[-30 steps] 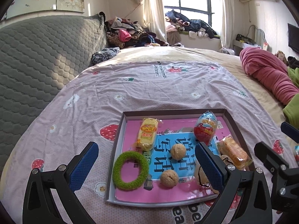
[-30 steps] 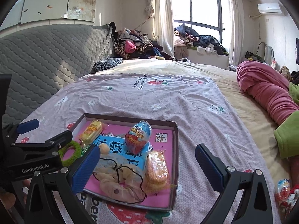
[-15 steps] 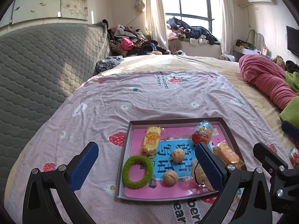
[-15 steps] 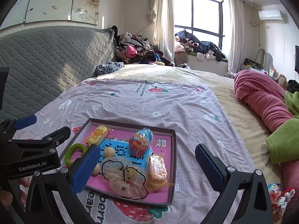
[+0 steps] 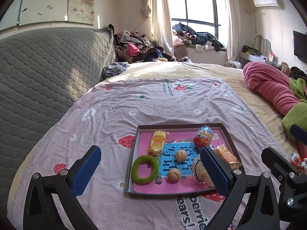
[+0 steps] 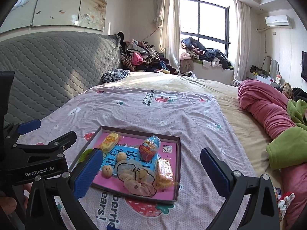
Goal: Organize objects
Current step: 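Move both tools back from the tray toward the blue cookie packet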
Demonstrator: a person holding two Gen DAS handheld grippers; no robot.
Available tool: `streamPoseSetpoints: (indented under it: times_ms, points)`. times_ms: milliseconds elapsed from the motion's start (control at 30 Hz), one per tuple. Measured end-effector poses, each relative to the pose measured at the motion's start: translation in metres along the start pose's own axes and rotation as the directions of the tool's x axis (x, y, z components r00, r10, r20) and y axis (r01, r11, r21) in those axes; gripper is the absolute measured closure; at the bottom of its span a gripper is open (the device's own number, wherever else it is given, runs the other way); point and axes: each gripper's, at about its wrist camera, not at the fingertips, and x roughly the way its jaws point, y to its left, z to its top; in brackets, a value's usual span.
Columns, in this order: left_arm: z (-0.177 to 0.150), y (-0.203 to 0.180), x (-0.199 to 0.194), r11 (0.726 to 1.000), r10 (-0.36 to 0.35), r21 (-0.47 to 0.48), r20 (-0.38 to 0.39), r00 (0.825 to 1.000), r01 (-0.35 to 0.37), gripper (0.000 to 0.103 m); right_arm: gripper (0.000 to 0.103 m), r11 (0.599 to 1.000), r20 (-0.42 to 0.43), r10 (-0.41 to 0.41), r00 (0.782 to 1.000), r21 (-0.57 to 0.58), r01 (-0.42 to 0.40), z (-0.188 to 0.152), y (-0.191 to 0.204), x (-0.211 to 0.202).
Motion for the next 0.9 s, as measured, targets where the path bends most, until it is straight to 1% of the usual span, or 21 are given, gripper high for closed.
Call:
streamPoseSetpoints:
  times_ms: [467, 900]
  points:
    - [-0.014, 0.010, -0.049, 1.000, -0.005, -0.017, 0.023, 1.000, 0.005, 0.000, 0.001, 1.000, 0.035, 0.003, 0.999, -0.009, -0.003, -0.004, 0.009, -0.053]
    - [-0.037, 0.019, -0.092, 1.000, -0.004, -0.030, 0.032, 0.999, 0.005, 0.000, 0.001, 1.000, 0.045, 0.002, 0.999, -0.010, -0.001, -0.024, 0.017, -0.096]
